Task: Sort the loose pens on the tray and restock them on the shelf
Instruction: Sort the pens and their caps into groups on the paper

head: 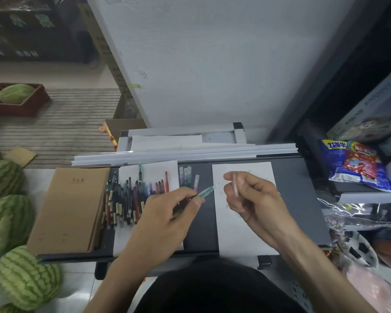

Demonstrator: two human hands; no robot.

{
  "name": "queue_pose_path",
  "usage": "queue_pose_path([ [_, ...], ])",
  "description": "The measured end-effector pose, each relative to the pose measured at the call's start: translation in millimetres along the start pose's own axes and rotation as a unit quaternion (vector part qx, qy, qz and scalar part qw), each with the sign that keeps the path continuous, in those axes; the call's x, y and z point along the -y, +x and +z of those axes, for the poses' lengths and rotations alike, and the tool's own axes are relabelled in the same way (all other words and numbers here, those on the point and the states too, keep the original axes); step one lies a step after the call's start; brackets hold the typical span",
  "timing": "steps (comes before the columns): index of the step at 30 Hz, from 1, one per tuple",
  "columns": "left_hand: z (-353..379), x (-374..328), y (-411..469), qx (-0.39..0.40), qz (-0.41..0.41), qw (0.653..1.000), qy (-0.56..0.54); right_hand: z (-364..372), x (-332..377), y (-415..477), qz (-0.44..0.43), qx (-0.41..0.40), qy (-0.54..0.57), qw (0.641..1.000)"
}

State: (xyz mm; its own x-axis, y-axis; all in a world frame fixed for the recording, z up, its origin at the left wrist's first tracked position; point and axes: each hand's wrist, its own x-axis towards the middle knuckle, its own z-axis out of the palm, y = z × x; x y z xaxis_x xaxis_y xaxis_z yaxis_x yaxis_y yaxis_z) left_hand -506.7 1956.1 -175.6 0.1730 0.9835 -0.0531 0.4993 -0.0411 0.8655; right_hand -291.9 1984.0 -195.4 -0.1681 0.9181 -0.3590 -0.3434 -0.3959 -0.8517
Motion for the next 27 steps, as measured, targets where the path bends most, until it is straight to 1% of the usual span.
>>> queue_pose_path([
  [1, 0, -3, 0, -0.002, 0.005, 1.0, 0.002, 3, 4, -1, 0.026, -0.004, 0.066, 0.998],
  [2, 0, -6, 0, -0.002, 0.009, 1.0, 0.004, 4, 8, -1, 0.041, -0.01, 0.107, 0.993],
  [4, -1, -10, 0, -0.002, 0.017, 1.0, 0.009, 4, 13, -2, 0.048, -0.004, 0.144, 0.988],
  [9, -2, -14, 1, -0.009, 0.036, 0.999, 0.03, 8, 17, -8, 0.03, 0.015, 0.119, 0.992],
  [14, -4, -17, 2, -0.022, 0.051, 0.998, 0.032, 9, 17, -9, -0.013, 0.007, 0.081, 0.997],
  [17, -6, -18, 2, -0.028, 0.053, 0.997, 0.042, 9, 14, -6, -0.05, -0.008, 0.025, 0.998],
  [19, -9, -18, 1, -0.029, 0.056, 0.997, 0.045, 5, 12, -4, -0.095, -0.003, -0.08, 0.992],
  [21, -12, -19, 0, -0.03, 0.063, 0.996, 0.052, 2, 15, -4, -0.133, 0.02, -0.192, 0.972],
  [22, -14, -18, 1, -0.03, 0.068, 0.995, 0.063, 1, 17, -4, -0.144, 0.03, -0.227, 0.963],
  [27, -17, -14, 0, -0.018, 0.087, 0.99, 0.109, 4, 25, -4, -0.153, 0.034, -0.293, 0.943],
])
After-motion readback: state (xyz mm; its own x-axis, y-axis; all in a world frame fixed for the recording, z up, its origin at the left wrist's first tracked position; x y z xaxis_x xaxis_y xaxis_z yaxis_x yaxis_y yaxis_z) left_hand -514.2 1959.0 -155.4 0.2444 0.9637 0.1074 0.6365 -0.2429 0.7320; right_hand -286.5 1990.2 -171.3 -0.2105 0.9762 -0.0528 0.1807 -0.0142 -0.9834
